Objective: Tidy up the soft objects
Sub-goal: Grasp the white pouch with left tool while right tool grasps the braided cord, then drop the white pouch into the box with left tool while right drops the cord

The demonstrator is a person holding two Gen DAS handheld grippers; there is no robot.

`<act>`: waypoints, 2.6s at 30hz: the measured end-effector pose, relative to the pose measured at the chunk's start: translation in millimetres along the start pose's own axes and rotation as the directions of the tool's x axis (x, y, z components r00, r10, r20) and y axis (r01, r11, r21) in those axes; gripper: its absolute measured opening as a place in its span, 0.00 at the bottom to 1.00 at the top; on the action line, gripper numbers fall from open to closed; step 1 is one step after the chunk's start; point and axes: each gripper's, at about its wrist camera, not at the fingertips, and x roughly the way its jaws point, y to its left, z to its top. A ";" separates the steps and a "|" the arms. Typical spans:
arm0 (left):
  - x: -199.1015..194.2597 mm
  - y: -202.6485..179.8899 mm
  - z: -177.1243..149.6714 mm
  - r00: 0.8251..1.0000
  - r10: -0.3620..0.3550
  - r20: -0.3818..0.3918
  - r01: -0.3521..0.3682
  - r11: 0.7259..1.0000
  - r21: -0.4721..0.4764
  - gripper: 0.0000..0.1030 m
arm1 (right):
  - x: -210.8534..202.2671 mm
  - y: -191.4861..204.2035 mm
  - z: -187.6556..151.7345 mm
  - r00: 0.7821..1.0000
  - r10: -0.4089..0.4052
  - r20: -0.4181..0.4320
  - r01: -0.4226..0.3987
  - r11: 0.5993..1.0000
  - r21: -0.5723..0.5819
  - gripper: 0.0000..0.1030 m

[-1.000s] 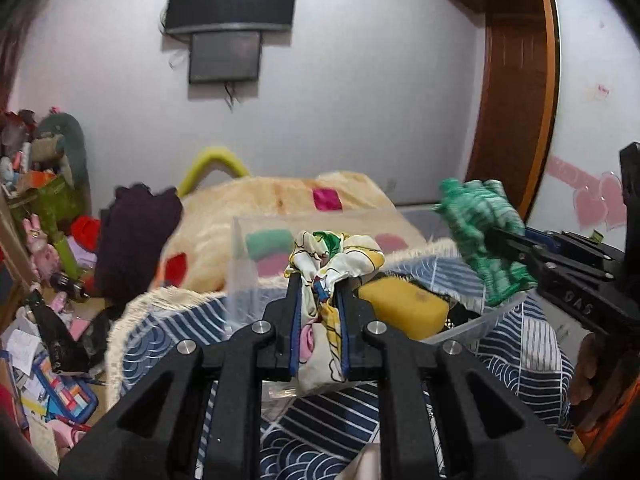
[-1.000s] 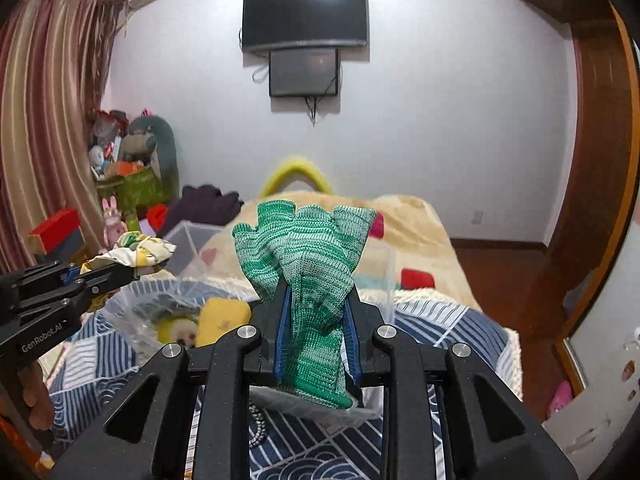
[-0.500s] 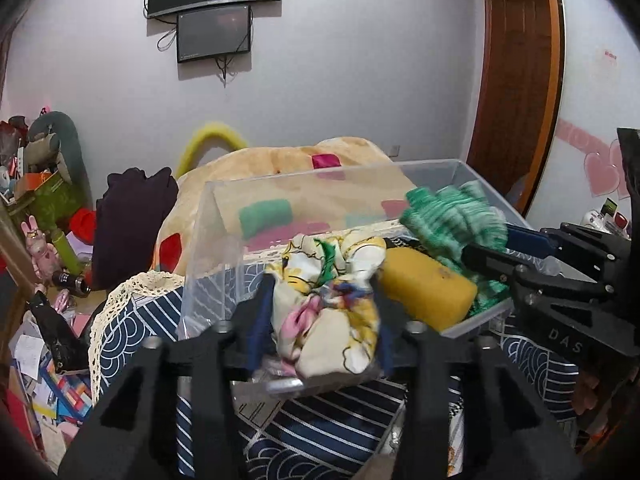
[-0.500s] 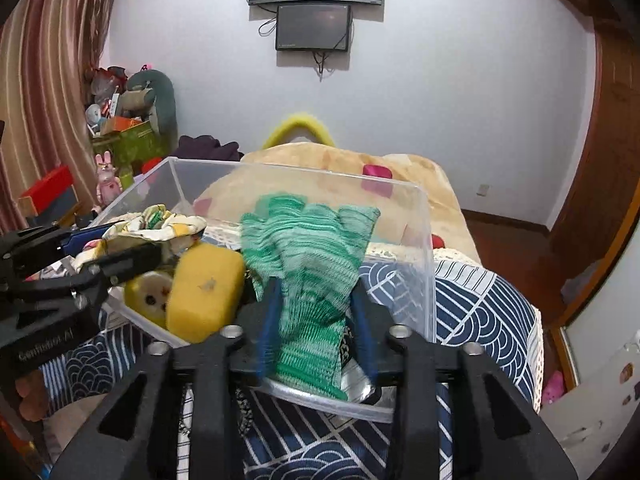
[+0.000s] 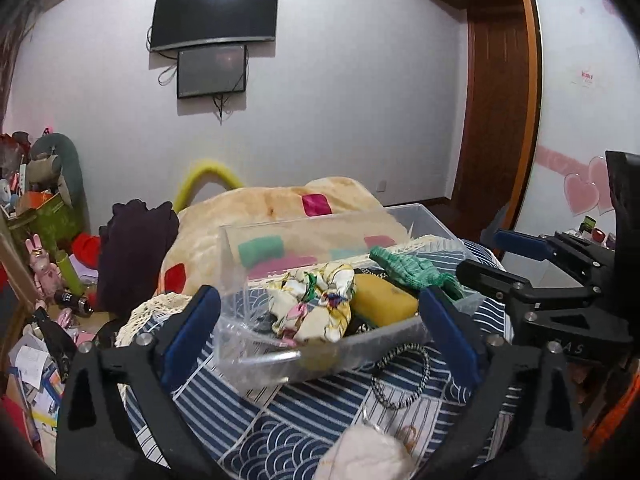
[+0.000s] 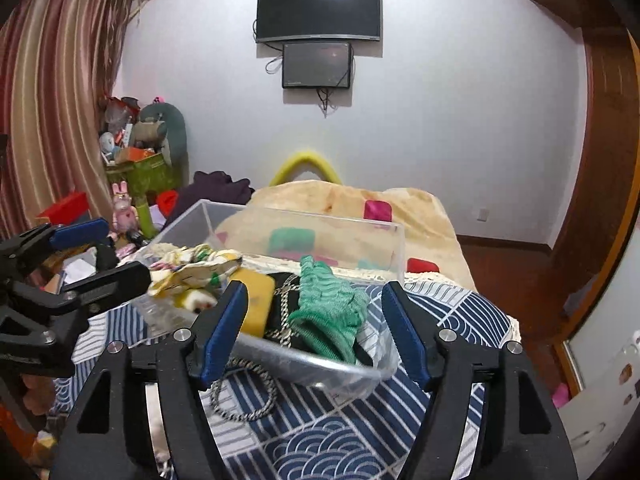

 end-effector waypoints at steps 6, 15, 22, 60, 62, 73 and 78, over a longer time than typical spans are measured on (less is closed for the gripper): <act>-1.5 -6.3 -33.6 0.996 0.040 -0.080 -0.037 0.999 0.040 0.98 | -11.0 5.6 -18.6 1.000 0.014 -0.016 -0.014 1.000 -0.001 0.64; 28.1 1.7 -90.4 0.962 0.018 -0.271 -0.017 1.000 0.008 0.98 | 10.5 21.0 -53.0 0.990 0.047 -0.130 -0.048 0.999 -0.008 0.54; 27.8 19.1 -102.3 0.965 -0.048 -0.259 0.022 0.995 -0.099 0.95 | 45.2 30.0 -59.5 0.968 0.096 -0.232 -0.101 0.995 -0.006 0.32; -51.5 14.5 -3.6 0.995 0.029 0.099 -0.024 0.998 -0.059 0.07 | -30.2 16.8 -8.1 0.993 0.045 0.109 -0.045 0.999 0.003 0.07; -48.9 16.7 6.4 0.991 0.037 0.126 -0.028 0.997 -0.069 0.07 | -28.6 16.5 -4.2 0.992 0.031 0.123 -0.032 0.999 0.005 0.07; -4.6 7.4 37.3 0.987 0.037 0.156 -0.022 0.995 -0.096 0.07 | 1.9 7.3 11.1 0.993 0.004 0.120 -0.010 0.998 0.055 0.07; 37.7 1.4 30.5 0.998 0.040 0.052 -0.035 0.995 -0.090 0.07 | 19.9 2.4 6.6 0.998 0.007 0.066 -0.012 0.997 0.078 0.07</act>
